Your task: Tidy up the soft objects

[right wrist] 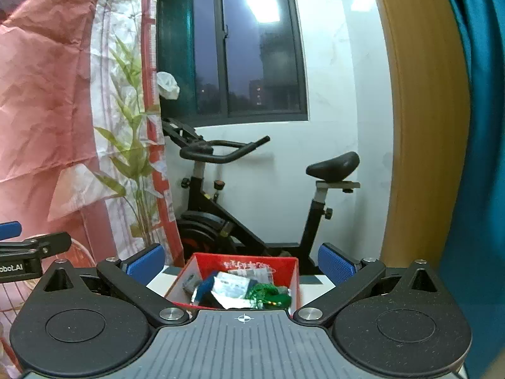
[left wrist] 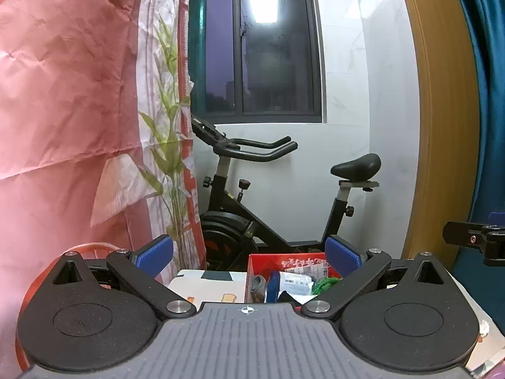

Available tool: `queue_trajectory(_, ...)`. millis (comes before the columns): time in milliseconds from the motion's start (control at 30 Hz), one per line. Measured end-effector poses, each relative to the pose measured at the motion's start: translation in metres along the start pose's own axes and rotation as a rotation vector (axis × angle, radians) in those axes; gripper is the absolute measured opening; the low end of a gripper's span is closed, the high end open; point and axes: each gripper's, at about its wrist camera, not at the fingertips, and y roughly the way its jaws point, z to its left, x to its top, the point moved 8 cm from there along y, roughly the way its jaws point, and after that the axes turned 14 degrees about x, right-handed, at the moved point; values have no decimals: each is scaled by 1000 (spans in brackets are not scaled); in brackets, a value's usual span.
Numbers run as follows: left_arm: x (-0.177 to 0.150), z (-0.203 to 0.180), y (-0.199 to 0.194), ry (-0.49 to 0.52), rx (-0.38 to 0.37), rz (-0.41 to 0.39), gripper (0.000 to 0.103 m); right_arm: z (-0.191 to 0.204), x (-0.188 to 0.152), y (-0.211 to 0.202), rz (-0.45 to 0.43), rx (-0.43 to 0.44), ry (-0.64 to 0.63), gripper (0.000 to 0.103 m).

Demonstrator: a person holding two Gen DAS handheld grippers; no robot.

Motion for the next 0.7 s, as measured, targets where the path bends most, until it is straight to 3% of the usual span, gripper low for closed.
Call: queue_trajectory(700,-5,3,3,-14,2,18,103,-3,-6,3,19,-19,0,103)
